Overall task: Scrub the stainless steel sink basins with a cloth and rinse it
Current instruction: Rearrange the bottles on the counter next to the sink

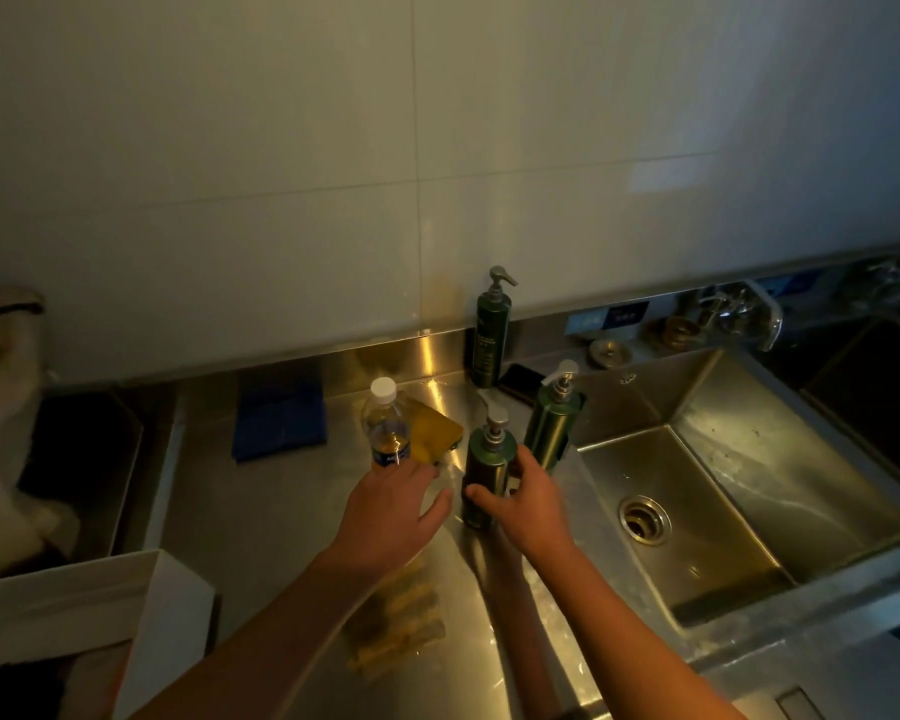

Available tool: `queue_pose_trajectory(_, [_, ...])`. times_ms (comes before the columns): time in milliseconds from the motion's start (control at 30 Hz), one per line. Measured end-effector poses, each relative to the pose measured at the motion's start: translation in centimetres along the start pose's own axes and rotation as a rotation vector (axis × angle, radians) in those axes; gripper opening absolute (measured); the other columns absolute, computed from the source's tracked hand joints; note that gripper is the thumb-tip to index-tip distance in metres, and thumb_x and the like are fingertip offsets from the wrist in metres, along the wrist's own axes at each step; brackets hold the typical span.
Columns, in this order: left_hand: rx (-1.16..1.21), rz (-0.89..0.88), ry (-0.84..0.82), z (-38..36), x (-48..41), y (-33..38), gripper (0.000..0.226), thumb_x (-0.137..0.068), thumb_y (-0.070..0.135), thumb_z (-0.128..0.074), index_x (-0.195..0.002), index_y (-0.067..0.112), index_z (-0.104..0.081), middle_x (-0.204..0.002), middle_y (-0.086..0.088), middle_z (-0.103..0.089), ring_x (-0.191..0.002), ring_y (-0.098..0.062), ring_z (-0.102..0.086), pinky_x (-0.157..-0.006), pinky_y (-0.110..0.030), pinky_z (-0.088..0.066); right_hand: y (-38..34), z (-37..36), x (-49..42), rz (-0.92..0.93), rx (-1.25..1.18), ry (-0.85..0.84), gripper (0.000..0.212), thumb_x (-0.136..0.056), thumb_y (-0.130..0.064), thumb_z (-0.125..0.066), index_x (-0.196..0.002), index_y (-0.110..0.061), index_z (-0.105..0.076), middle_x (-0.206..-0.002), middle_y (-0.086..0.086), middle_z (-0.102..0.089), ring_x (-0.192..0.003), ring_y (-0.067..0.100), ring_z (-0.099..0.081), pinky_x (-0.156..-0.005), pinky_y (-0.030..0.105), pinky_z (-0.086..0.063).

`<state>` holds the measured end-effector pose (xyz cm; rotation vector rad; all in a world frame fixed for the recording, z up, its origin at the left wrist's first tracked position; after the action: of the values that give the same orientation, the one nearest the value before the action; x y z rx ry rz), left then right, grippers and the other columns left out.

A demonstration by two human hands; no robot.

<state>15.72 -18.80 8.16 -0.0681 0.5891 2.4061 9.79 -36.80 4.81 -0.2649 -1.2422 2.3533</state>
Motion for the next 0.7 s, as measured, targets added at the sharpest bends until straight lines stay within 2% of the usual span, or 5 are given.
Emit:
queue_pose_trajectory(133, [0.012,0.093,0.014,-0.7,0.2,1.8,0.026,-0.098,0.049,-0.048,-0.111,0.031,-0.062,-0.099,0.014,-0.059,-0.087,-0.004,-0.052,-0.075,-0.023,-0.042,2.9,2.4,-0.1,0.034,0.028,-0.046,0.07,-0.071,-0.049,-0.081,-0.133,-0.036,-0.051,-0.123,-0.018,-0.057,-0.111,0.001,-0.055,-0.093,0.029,-0.051])
queue_pose_trajectory(233, [0.043,0.142,-0.005,-1.7,0.8,3.6,0.02,-0.097,0.045,-0.049,-0.104,0.031,-0.061,-0.095,0.012,-0.059,-0.086,-0.005,-0.054,-0.078,-0.03,-0.048,5.4,4.7,-0.5,0.044,0.018,-0.047,0.064,-0.073,-0.051,-0.079,-0.13,-0.033,-0.054,-0.119,-0.014,-0.062,-0.108,0.004,-0.059,-0.091,0.031,-0.054])
queue_pose_trajectory(333, [0.049,0.191,0.036,-2.6,1.4,5.2,0.027,-0.094,0.05,-0.045,-0.098,0.028,-0.06,-0.089,0.01,-0.059,-0.08,-0.007,-0.055,-0.073,-0.031,-0.047,7.4,6.9,-1.5,0.02,-0.001,-0.032,0.061,-0.077,-0.049,-0.077,-0.13,-0.031,-0.053,-0.119,-0.011,-0.063,-0.107,0.009,-0.061,-0.089,0.035,-0.054])
queue_pose_trajectory(500, [0.01,0.251,0.025,-3.0,2.0,7.4,0.019,-0.099,0.041,-0.051,-0.105,0.027,-0.062,-0.098,0.009,-0.06,-0.086,-0.007,-0.053,-0.075,-0.025,-0.037,8.4,8.9,-4.2,-0.013,-0.067,-0.023,0.08,-0.077,-0.044,-0.08,-0.144,-0.021,-0.042,-0.127,-0.001,-0.06,-0.11,0.017,-0.06,-0.089,0.038,-0.052])
queue_pose_trajectory(700, [-0.025,0.37,0.014,-1.5,2.2,6.8,0.023,-0.1,0.047,-0.045,-0.113,0.032,-0.058,-0.104,0.012,-0.056,-0.093,-0.007,-0.051,-0.085,-0.028,-0.043,6.2,7.8,-7.4,0.045,-0.115,-0.106,0.071,-0.077,-0.036,-0.081,-0.137,-0.023,-0.045,-0.133,0.003,-0.058,-0.119,0.021,-0.057,-0.099,0.044,-0.049])
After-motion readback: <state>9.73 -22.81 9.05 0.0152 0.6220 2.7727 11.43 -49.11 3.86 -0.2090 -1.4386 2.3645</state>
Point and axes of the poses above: each hand's wrist, its own x-axis away from the middle knuckle, its own z-axis out of the back of the hand, y = z × x, the point moved 4 cm from there along -x, towards the middle knuckle
